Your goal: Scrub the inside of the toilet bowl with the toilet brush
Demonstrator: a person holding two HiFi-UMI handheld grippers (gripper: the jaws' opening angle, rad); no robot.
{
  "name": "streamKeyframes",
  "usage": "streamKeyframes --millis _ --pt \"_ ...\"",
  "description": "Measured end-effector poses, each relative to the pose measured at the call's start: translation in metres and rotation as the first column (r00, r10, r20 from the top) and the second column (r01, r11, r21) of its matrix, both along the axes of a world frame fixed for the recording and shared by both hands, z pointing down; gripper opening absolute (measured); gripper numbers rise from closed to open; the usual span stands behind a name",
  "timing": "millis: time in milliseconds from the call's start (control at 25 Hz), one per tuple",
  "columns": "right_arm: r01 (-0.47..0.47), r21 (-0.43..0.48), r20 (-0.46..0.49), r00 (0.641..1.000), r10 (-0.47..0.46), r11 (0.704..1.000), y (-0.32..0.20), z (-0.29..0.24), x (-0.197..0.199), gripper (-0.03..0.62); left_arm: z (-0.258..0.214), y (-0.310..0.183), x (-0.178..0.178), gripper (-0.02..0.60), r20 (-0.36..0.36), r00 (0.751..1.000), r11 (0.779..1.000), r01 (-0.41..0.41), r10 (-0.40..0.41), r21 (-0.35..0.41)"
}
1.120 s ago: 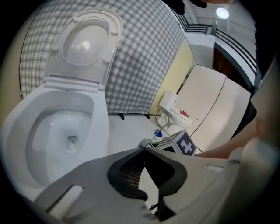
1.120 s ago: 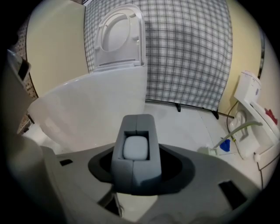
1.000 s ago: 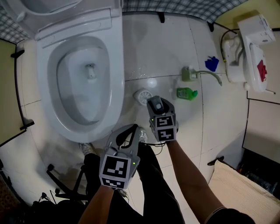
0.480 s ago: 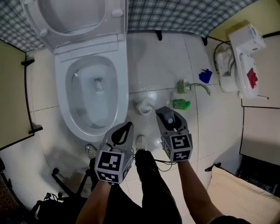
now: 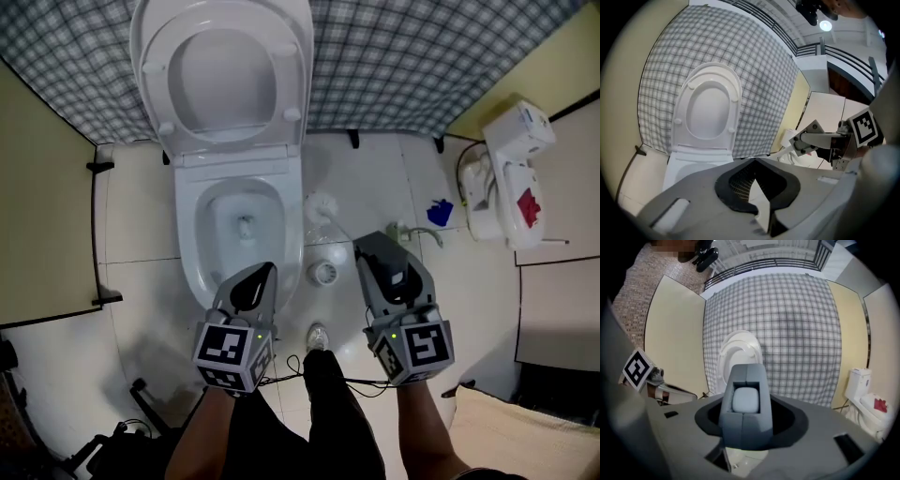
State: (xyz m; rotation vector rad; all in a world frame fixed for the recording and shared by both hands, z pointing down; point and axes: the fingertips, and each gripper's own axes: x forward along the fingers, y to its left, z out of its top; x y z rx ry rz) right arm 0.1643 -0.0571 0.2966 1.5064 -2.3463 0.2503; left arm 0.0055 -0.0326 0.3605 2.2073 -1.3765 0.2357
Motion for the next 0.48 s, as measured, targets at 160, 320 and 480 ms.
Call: streamKeyframes --millis 160,320,480 --pt "0.063 0.001 0.052 0.997 -0.063 0.998 0.000 0.003 -0.048 0.227 0.003 0.002 -0.021 0.008 0.041 0.999 1.000 -0.009 0.010 -0.003" --pt "0.088 -0.053 0.121 0.989 -0.081 0.995 -0.012 0.047 -0.102 0.227 0.027 0.001 -0.051 0.008 0.058 0.998 0.999 0.023 -0.021 -0.033" --pt "0.143 -0.088 0.116 0.984 -0.132 0.986 -0.032 0.105 -0.156 0.225 0.057 0.005 -0.080 0.008 0.065 0.997 0.997 0.053 -0.050 -0.059"
